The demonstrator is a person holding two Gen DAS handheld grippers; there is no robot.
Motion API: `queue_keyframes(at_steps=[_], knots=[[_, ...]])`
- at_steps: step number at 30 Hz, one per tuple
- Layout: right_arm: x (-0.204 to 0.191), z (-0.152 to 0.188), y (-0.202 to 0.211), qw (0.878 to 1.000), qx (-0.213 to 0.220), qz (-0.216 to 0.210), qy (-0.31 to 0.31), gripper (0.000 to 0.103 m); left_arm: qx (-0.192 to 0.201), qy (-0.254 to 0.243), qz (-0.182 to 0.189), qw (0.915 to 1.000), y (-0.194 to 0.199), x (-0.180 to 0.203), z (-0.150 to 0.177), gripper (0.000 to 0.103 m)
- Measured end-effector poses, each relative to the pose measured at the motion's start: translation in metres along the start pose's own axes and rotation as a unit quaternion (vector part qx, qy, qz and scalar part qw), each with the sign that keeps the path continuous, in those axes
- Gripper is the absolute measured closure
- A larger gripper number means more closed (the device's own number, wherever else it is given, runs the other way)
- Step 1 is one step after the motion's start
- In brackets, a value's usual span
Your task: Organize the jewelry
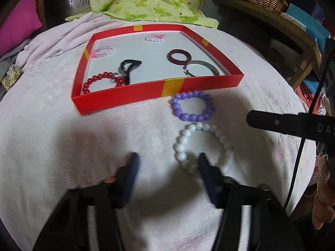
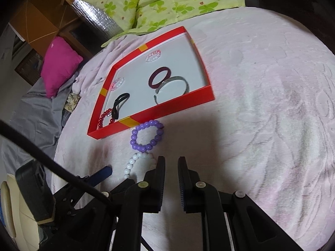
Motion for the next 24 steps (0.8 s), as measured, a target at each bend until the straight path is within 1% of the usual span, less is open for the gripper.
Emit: queue_keyframes(at_steps=[1, 3, 4, 5, 10, 12, 14, 16, 19, 20, 22, 24], knots=[[-0.003, -0.001, -0.002, 1.0, 0.0, 0.0, 0.002, 0.089, 0.0, 0.0, 0.0, 1.0, 0.0, -0.002, -0.001, 0.067], [-0.01, -0.004, -0.007, 1.0, 0.0, 0.0, 0.006, 0.089, 0.0, 0.003, 0.003, 1.0, 0.003, -0.009, 0.0, 0.082], [-0.012, -0.005, -0.01, 1.0, 0.0, 0.001, 0.008, 0.089, 0.0, 0.004, 0.004, 1.0, 0.004, -0.013, 0.0, 0.085], [-0.016, -0.007, -0.015, 1.0, -0.001, 0.002, 0.009, 0.089, 0.0, 0.005, 0.004, 1.0, 0.005, -0.017, 0.0, 0.092], [-0.024, -0.017, -0.033, 1.0, -0.001, 0.018, 0.009, 0.089, 0.007, 0.005, 0.003, 1.0, 0.016, -0.03, 0.003, 0.093], [-0.028, -0.02, -0.042, 0.999, -0.001, 0.036, 0.014, 0.088, 0.01, 0.007, 0.006, 0.9999, 0.02, -0.034, 0.002, 0.093], [-0.03, -0.022, -0.049, 0.999, 0.001, 0.048, 0.02, 0.084, 0.014, 0.009, 0.007, 0.9998, 0.024, -0.038, 0.002, 0.093], [-0.034, -0.025, -0.054, 0.998, 0.014, 0.062, 0.03, 0.08, 0.016, 0.012, 0.007, 0.9998, 0.027, -0.041, 0.001, 0.093], [-0.039, -0.026, -0.056, 0.995, 0.033, 0.08, 0.052, 0.081, 0.018, 0.014, 0.005, 0.9997, 0.03, -0.045, 0.001, 0.093], [-0.04, -0.025, -0.057, 0.994, 0.036, 0.086, 0.06, 0.082, 0.019, 0.013, 0.004, 0.9997, 0.031, -0.045, 0.001, 0.093], [-0.042, -0.025, -0.056, 0.992, 0.041, 0.098, 0.071, 0.089, 0.022, 0.009, 0.002, 0.9997, 0.033, -0.046, 0.001, 0.093], [-0.042, -0.024, -0.054, 0.991, 0.041, 0.097, 0.077, 0.089, 0.024, 0.009, 0.002, 0.9997, 0.035, -0.047, 0.001, 0.093]])
Point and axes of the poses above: each gripper's, at about its wrist camera, not at the fingertips, and y roughly against the way its jaws point, x to its right, z to its underside, the point moved 8 cm from there along -y, roughly the way its jaws point, and after that the axes turned 8 degrees about z, right-handed, at the moved point
